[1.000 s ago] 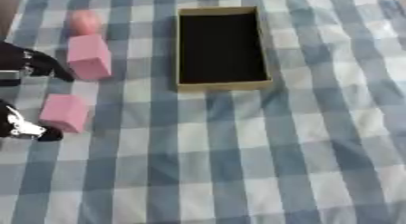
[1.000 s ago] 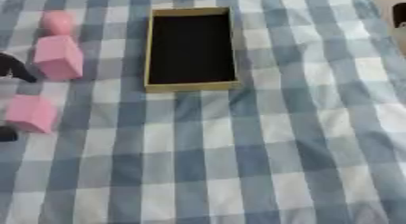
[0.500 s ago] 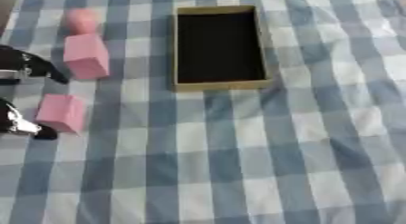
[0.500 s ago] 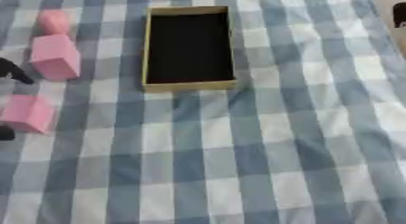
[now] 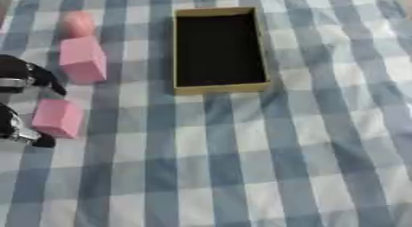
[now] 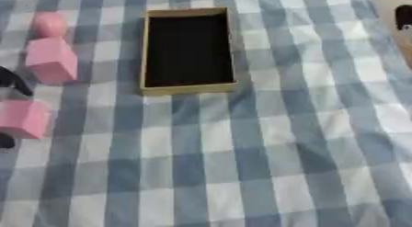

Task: Pick up objects on the table and place them in the box.

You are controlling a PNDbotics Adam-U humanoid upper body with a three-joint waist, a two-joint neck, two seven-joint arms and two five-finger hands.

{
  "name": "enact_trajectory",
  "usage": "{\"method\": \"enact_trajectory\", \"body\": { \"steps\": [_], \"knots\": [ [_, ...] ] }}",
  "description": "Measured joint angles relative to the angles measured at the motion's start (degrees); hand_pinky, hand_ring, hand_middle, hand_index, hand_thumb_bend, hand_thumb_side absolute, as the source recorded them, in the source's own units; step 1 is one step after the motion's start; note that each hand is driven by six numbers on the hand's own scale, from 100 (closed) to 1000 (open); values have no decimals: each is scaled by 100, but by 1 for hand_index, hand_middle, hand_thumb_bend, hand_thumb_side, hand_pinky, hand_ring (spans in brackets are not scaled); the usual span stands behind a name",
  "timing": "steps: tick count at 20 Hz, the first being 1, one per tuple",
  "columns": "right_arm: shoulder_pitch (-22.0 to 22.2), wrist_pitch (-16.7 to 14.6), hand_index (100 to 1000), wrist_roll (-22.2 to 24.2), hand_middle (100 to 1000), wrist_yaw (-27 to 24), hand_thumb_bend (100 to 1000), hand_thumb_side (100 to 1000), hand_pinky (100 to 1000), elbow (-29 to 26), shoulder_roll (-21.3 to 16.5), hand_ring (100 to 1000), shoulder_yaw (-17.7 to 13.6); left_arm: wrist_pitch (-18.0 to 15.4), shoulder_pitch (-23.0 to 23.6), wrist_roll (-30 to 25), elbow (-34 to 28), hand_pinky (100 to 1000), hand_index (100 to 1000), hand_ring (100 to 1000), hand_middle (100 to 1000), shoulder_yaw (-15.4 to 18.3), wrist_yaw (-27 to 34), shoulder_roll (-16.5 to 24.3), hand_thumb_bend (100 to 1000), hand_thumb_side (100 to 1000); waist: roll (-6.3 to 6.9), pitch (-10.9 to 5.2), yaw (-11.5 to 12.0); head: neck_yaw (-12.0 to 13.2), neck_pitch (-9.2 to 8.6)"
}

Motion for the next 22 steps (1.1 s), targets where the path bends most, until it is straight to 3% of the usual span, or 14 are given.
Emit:
{"method": "enact_trajectory", "body": {
  "steps": [3, 4, 10, 14, 17, 22],
  "knots": [
    [0, -6, 679, 12, 947, -7, 100, 100, 960, 0, 10, 994, -2, -19, -25, 11, 47, 868, 867, 874, 773, -26, -187, -26, 757, 563, 2, 1, -16, -5, 0],
    [0, -10, 679, 17, 947, -15, 100, 100, 960, 0, 11, 994, -5, -21, -32, 34, 67, 845, 851, 850, 750, -33, -259, -47, 753, 491, 2, 2, -19, -5, 0],
    [0, -19, 679, 42, 947, -44, 100, 100, 960, 0, 28, 994, -31, -6, -72, 248, 79, 804, 828, 819, 723, -101, -510, -104, 723, 310, 3, 9, -22, -6, 0],
    [0, -35, 679, 62, 946, -45, 100, 100, 960, 0, 55, 994, -32, -1, -74, 397, 70, 787, 820, 806, 710, -160, -474, -143, 676, 285, 2, 9, -22, -7, 0],
    [0, -44, 679, 73, 946, -46, 100, 100, 960, 0, 55, 994, -32, -6, -98, 448, 60, 775, 822, 804, 712, -193, -376, -150, 656, 354, 2, 9, -19, -8, 0],
    [-1, -54, 679, 102, 947, -47, 100, 100, 959, 0, 57, 993, -32, 19, -132, 472, 35, 730, 785, 761, 664, -209, -302, -181, 599, 270, 2, 9, -13, -16, -17]
  ]
}}
